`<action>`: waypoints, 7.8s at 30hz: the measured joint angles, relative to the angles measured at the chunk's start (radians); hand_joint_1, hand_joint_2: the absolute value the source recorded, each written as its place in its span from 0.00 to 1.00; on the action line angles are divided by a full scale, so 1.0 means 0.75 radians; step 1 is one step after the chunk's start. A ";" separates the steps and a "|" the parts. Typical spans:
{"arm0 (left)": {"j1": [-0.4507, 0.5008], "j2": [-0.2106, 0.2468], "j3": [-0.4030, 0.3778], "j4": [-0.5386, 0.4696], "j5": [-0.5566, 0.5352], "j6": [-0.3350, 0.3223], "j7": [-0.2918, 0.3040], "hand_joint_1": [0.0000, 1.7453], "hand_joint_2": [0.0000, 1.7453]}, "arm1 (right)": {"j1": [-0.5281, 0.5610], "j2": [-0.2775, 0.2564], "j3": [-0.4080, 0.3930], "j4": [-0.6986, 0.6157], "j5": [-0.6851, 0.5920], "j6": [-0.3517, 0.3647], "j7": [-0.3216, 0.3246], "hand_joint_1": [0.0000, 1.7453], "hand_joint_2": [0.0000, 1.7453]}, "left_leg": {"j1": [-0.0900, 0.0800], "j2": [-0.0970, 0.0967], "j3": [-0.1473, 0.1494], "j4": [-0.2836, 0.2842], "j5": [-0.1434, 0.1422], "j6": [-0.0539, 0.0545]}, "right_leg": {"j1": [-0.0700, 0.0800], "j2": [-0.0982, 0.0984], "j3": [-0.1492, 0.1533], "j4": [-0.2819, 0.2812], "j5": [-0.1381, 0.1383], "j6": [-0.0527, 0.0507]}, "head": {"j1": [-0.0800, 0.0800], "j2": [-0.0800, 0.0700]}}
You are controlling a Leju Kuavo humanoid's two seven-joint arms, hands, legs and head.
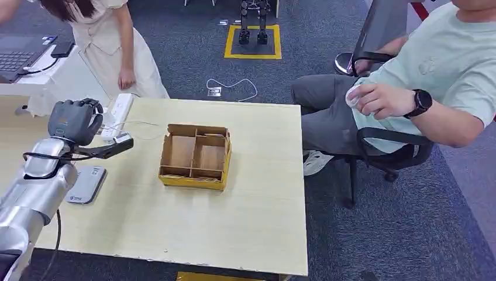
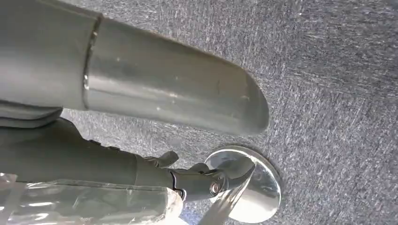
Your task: Pass the card to the sensor for recognition and then transmit it.
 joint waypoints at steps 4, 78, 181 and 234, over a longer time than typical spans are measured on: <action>0.002 -0.002 0.000 0.023 -0.007 0.015 0.012 1.00 1.00 | 0.000 0.000 0.001 0.000 -0.004 0.000 0.000 0.00 0.00 | 0.000 0.000 0.000 0.000 0.000 0.000 | 0.000 0.000 0.000 0.000 0.000 0.000 | 0.001 0.000; 0.266 0.087 0.215 0.224 -0.053 0.083 -0.041 1.00 1.00 | 0.010 0.000 0.025 -0.001 -0.044 -0.024 0.000 0.00 0.00 | 0.000 0.000 -0.001 -0.001 0.000 0.000 | 0.000 0.000 -0.002 0.000 0.000 0.000 | 0.001 0.000; 0.480 -0.128 0.288 0.027 0.114 0.242 -0.264 1.00 1.00 | -0.004 0.001 0.080 -0.001 -0.013 -0.044 0.044 0.00 0.00 | -0.002 -0.007 0.002 -0.005 0.003 -0.002 | -0.002 -0.007 0.002 0.000 -0.001 -0.001 | 0.000 0.000; -0.157 -0.195 0.287 0.186 -0.148 0.283 0.020 0.00 1.00 | -0.058 0.040 0.169 -0.001 0.036 -0.018 0.094 0.00 0.00 | -0.002 -0.005 -0.001 -0.004 0.003 -0.002 | -0.002 -0.005 -0.002 0.001 -0.001 -0.001 | 0.000 0.000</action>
